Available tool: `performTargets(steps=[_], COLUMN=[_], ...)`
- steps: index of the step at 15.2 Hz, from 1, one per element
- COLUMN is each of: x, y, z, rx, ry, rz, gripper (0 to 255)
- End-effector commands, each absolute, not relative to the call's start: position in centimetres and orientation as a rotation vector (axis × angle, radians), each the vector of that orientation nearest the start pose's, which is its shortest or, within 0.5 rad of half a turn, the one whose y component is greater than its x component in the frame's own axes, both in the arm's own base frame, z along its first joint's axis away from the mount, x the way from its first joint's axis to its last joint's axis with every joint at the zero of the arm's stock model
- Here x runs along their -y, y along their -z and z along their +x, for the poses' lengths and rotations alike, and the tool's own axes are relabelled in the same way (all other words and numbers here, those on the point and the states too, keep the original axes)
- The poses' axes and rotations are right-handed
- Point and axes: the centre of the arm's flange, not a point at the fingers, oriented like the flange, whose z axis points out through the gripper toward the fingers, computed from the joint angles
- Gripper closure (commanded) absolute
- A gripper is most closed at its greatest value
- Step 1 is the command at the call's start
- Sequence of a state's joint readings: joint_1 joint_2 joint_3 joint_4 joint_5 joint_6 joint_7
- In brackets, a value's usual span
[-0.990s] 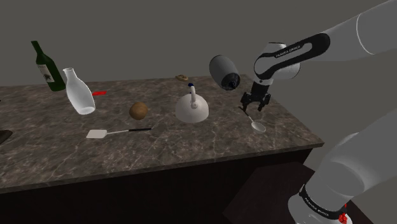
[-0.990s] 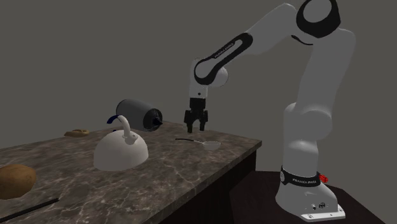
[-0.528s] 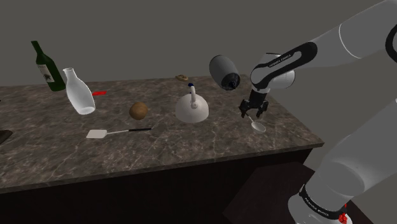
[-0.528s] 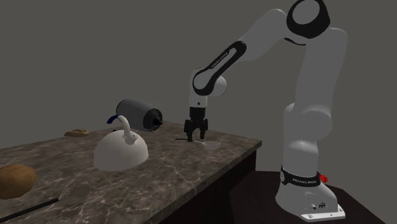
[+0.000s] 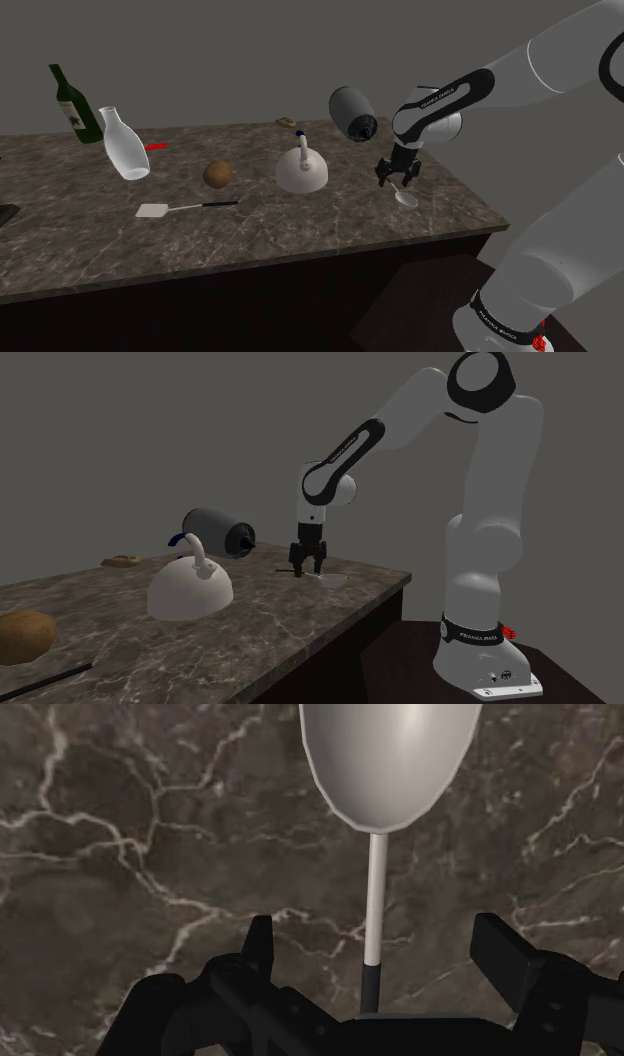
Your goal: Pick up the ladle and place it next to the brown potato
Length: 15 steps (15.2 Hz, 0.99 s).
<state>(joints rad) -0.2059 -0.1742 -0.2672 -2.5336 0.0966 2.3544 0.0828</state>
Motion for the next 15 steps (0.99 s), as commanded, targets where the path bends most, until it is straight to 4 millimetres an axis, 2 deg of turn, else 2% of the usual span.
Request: performTargets(steps=[1, 10, 15], x=[19.9, 19.9, 19.9], y=[-33.4, -33.4, -36.1], z=[39.6, 39.6, 39.6], rx=[-0.924, -0.924, -0.924], ry=[0.014, 0.014, 0.014], rz=[-2.883, -2.883, -2.883], gripper=[255, 255, 255])
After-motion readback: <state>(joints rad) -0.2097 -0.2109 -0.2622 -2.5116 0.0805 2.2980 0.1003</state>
